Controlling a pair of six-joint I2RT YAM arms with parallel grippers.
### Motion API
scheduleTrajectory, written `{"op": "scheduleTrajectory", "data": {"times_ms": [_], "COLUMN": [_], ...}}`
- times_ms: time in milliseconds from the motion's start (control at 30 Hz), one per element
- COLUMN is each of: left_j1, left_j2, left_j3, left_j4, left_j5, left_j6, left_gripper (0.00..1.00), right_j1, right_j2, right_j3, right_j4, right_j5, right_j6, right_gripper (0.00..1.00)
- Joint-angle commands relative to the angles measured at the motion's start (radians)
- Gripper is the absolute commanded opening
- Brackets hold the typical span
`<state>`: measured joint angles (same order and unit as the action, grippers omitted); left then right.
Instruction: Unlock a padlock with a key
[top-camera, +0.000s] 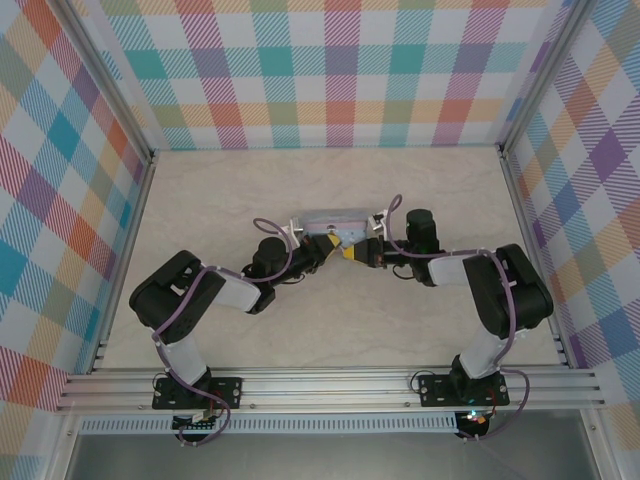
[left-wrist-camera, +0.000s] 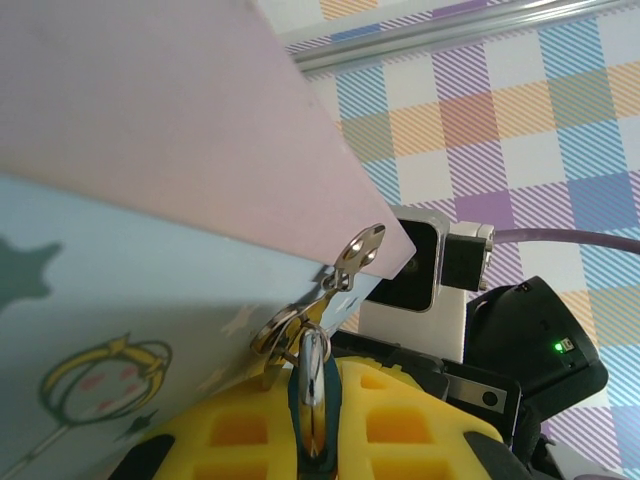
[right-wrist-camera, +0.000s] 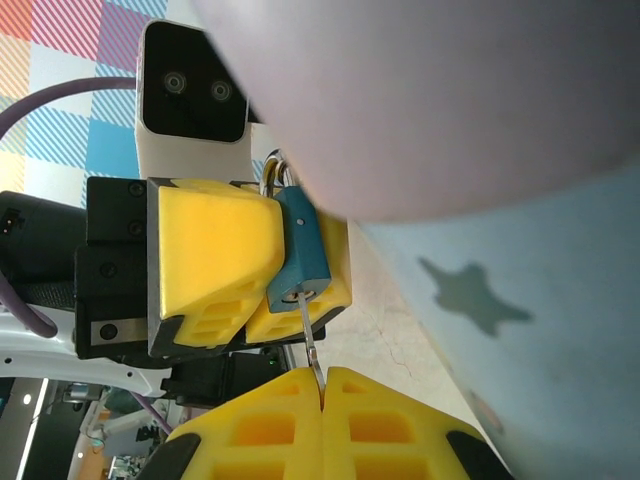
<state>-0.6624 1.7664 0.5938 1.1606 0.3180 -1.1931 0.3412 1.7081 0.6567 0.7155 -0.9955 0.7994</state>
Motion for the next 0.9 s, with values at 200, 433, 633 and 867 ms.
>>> {"op": "scheduleTrajectory", "data": {"times_ms": [200,433,633,867], "left_j1": [-0.077,-0.084,-0.083,-0.083], "left_j2": [-0.004,-0.018,-0.003,0.007], "left_j3": [0.015,0.025,-0.001,0.000], "left_j4": [0.166,0.162,0.163,0.163], "left_j5": [0.172,0.175,0.139,0.106], "left_j6": [-0.002,0.002,0.014,0.023], "left_gripper": [0.00,0.00,0.00,0.00], "right_j1": [-0.015,-0.022,-0.048,-0.059], "right_j2": [0.027,0.086,0.057,0.050], "right_j3": [0.107,0.130,0.113,0.085], "right_j4": [0.045,0.109,0.088,0.080], "right_j5": [0.116,0.099,0.092,0.087], "right_j6": [-0.002,0.031,0.018,0.013], "right_gripper": [0.01,0.03,0.04,0.06]}}
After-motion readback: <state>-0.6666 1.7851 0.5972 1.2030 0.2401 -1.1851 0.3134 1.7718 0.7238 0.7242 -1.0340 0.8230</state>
